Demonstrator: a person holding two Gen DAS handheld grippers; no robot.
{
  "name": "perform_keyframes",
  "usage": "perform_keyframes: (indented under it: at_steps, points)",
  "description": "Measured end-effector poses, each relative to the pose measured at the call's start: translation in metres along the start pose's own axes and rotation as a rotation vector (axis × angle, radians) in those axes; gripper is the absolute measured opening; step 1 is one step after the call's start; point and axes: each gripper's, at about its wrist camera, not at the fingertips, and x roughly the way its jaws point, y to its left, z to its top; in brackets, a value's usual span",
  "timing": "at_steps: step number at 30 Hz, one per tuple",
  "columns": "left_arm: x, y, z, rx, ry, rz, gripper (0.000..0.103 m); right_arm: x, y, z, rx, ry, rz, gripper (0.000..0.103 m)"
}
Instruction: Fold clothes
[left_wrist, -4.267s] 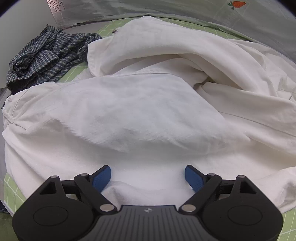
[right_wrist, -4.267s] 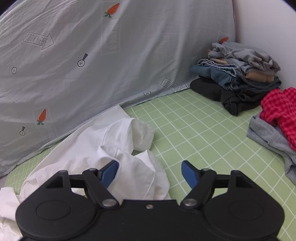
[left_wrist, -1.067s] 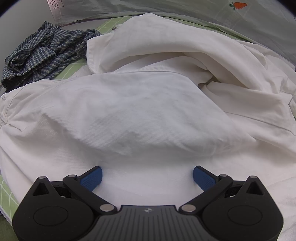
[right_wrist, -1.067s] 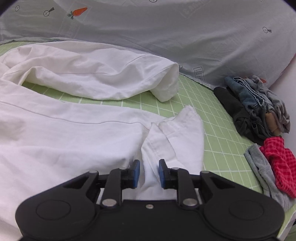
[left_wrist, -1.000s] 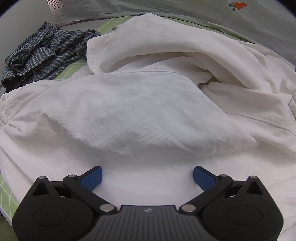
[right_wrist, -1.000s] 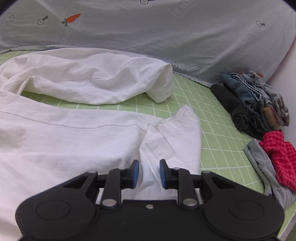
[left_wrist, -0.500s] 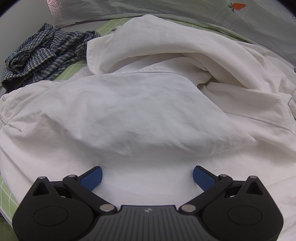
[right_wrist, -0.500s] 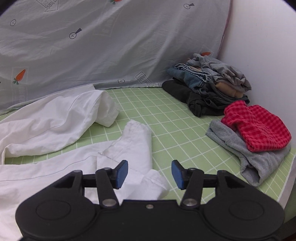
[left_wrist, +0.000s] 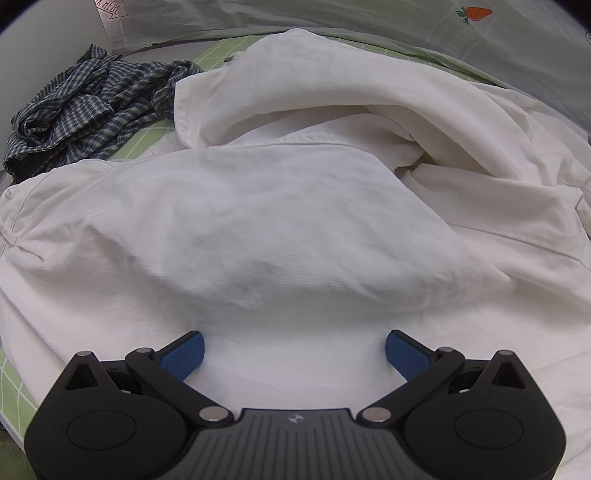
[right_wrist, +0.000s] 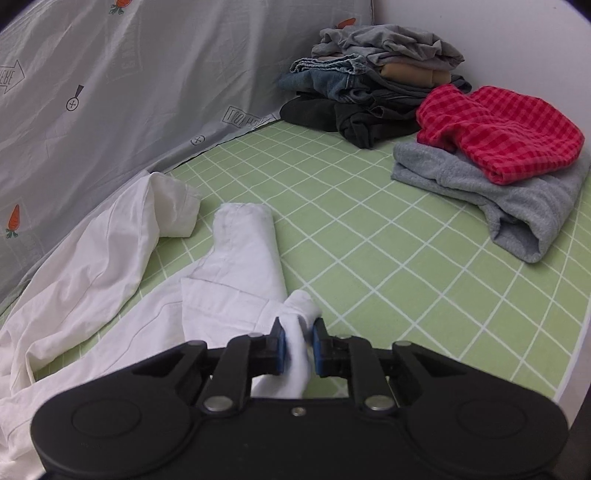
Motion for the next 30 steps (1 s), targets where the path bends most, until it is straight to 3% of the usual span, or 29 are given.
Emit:
perform_keyframes:
  at_steps: [2, 7, 11, 13, 19, 22, 24, 30]
  points:
    - [0.000, 0.000, 0.000, -0.001, -0.001, 0.001, 0.103, 0.001, -0.011, 0.001, -0.068, -0.045, -0.144, 0.013]
    - [0.001, 0.000, 0.000, -0.005, -0.001, 0.003, 0.103, 0.023, -0.053, -0.022, -0.224, 0.037, -0.376, 0.013]
    - [0.000, 0.000, 0.000, -0.008, 0.000, 0.005, 0.103, 0.022, -0.056, -0.039, -0.300, 0.057, -0.420, 0.015]
    - [0.001, 0.000, 0.000, -0.010, 0.001, 0.005, 0.103, 0.021, -0.052, -0.041, -0.326, 0.054, -0.443, 0.023]
    - [0.004, -0.003, 0.001, -0.009, 0.014, 0.004, 0.103, 0.015, -0.046, -0.017, -0.258, -0.005, -0.423, 0.077]
    - [0.002, -0.002, 0.003, -0.016, 0.031, 0.000, 0.103, 0.011, -0.030, -0.007, -0.283, -0.037, -0.385, 0.093]
    - [-0.004, 0.005, 0.005, -0.051, 0.010, -0.008, 0.103, 0.011, -0.017, -0.003, -0.314, -0.040, -0.338, 0.100]
    - [-0.030, 0.040, 0.027, -0.182, -0.078, -0.018, 0.103, 0.020, 0.039, 0.010, -0.392, -0.045, -0.146, 0.102]
